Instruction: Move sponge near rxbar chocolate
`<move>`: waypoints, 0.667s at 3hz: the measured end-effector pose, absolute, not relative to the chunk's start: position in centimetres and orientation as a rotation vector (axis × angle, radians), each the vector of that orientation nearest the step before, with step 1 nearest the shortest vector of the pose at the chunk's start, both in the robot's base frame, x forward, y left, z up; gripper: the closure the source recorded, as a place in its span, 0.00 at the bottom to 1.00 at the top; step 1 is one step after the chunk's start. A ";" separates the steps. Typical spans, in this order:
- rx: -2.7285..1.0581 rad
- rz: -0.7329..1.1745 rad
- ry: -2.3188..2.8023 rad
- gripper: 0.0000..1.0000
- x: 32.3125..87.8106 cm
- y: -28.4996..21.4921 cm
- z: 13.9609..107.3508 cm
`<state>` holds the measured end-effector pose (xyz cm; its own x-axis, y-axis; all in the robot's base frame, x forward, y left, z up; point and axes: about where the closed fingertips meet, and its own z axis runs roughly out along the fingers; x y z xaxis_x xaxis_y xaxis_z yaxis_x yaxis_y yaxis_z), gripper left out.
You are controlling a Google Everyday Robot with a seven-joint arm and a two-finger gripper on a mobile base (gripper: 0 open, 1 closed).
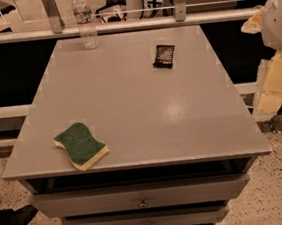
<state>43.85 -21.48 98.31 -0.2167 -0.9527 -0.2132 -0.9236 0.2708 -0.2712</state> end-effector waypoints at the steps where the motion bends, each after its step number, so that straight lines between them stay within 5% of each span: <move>1: -1.706 -0.105 2.209 0.00 43.9 -21.1 98.1; 2: -1.684 -0.030 2.192 0.00 44.0 -19.2 97.0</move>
Offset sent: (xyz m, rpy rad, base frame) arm 0.0034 0.0449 -0.0302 0.1468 0.0403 0.0134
